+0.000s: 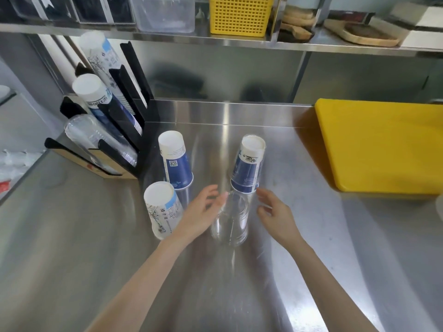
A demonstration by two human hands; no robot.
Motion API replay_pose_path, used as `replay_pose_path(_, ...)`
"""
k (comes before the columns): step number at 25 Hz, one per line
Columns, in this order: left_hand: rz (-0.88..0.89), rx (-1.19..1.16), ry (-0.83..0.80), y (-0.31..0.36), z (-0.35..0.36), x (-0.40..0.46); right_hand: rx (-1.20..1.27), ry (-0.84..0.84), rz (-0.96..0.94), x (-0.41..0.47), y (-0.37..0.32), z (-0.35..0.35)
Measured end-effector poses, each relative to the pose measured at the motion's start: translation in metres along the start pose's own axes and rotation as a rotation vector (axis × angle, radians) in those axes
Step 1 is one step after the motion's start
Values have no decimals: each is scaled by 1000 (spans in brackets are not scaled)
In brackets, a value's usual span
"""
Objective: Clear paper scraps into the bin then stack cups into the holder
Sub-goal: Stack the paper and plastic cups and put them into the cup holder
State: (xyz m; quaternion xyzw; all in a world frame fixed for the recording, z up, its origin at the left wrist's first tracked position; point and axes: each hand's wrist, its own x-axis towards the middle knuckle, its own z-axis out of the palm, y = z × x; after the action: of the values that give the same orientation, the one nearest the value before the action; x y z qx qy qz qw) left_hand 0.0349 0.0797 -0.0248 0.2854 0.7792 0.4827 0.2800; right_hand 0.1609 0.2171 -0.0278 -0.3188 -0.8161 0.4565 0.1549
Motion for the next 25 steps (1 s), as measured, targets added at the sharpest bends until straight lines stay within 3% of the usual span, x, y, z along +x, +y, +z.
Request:
replay_pose_path(5,-37,34,39,25,-7,42,-54,64,-86,45,-17,-19)
replay_pose_path(13,-9,286,-29,40,13,110,-49,46,-36,105,-24,-26)
replay_pose_path(20,122,147,21,52,16,120,26,71,-106,108,-23,-28)
replay_pose_path(25,240,80,123,82,4,99,28,183,-221,91,-53,-42)
